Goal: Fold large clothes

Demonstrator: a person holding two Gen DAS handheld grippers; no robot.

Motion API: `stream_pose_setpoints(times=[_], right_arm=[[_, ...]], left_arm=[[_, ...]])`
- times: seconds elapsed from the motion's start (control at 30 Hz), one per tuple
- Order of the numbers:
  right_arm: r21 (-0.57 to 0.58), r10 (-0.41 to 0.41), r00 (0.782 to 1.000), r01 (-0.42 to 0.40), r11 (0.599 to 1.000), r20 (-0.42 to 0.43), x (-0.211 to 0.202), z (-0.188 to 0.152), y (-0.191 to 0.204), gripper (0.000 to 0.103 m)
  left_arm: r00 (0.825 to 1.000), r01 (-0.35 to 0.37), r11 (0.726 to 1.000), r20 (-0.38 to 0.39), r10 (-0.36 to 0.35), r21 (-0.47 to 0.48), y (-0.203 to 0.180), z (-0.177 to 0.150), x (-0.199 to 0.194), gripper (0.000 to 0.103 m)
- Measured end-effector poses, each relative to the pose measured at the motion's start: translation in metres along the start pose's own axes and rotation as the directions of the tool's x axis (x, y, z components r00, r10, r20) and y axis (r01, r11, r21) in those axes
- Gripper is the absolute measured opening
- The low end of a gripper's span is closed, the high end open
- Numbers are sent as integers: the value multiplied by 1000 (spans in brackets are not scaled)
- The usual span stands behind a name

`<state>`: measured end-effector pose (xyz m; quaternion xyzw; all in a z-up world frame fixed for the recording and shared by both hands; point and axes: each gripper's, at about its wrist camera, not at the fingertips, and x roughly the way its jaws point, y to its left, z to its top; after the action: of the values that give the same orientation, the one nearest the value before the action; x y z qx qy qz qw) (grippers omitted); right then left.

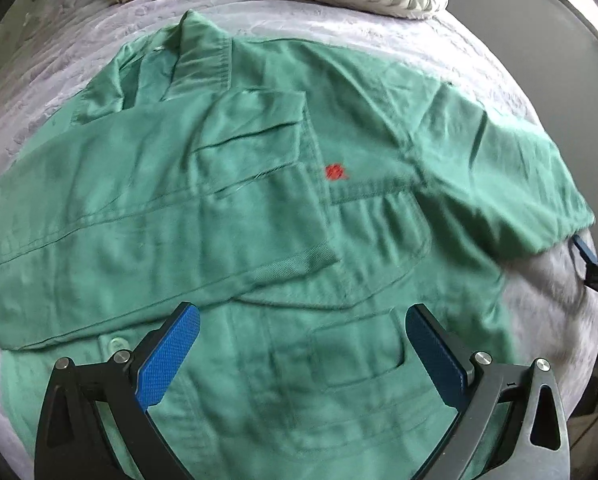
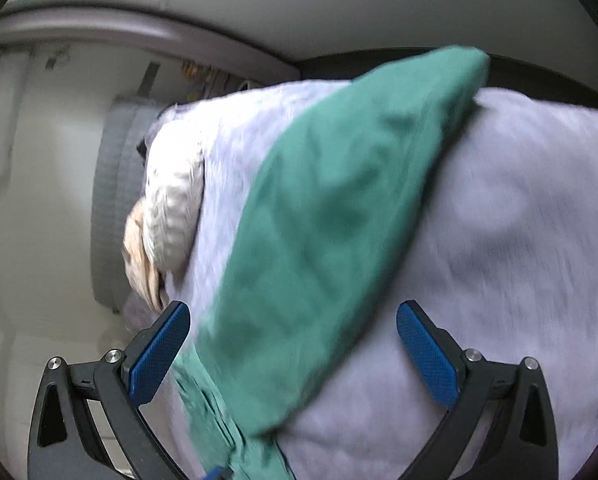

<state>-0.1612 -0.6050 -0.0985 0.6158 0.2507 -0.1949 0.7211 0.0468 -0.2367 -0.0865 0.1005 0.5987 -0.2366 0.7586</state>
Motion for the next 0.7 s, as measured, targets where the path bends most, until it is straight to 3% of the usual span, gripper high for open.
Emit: stream_pose_setpoints(times=[0.2, 0.27, 0.33, 0.37, 0.4, 0.43, 0.53, 0.7], right_arm=[[122, 75, 995, -82, 989, 63, 18, 42, -11, 103], [186, 83, 993, -98, 978, 88, 20, 49, -15, 98], [252, 66, 993, -90, 963, 102, 21, 54, -21, 68], [276, 33, 996, -55, 960, 86, 22, 54, -24, 27], [296, 1, 998, -20, 955, 63, 25, 55, -27, 10], [315, 2, 998, -21, 949, 62, 27, 55, -31, 5], [279, 38, 995, -63, 958, 95, 25, 53, -20, 5], [11, 114, 993, -114, 993, 44, 28, 38, 58, 5]], left_arm=[[1000, 6, 1000, 24, -6, 19, -29, 22, 9, 103], [999, 15, 1000, 31, -16, 14, -34, 26, 14, 103], [999, 13, 1000, 40, -13, 6, -36, 27, 15, 103], [999, 3, 1000, 45, -3, 5, -32, 25, 13, 103], [999, -10, 1000, 49, 10, 6, -28, 23, 11, 103], [998, -23, 1000, 51, 22, 7, -23, 23, 10, 103], [998, -20, 1000, 53, 20, -9, 5, 20, -2, 103], [990, -66, 997, 119, 70, -33, 42, 16, -19, 103]])
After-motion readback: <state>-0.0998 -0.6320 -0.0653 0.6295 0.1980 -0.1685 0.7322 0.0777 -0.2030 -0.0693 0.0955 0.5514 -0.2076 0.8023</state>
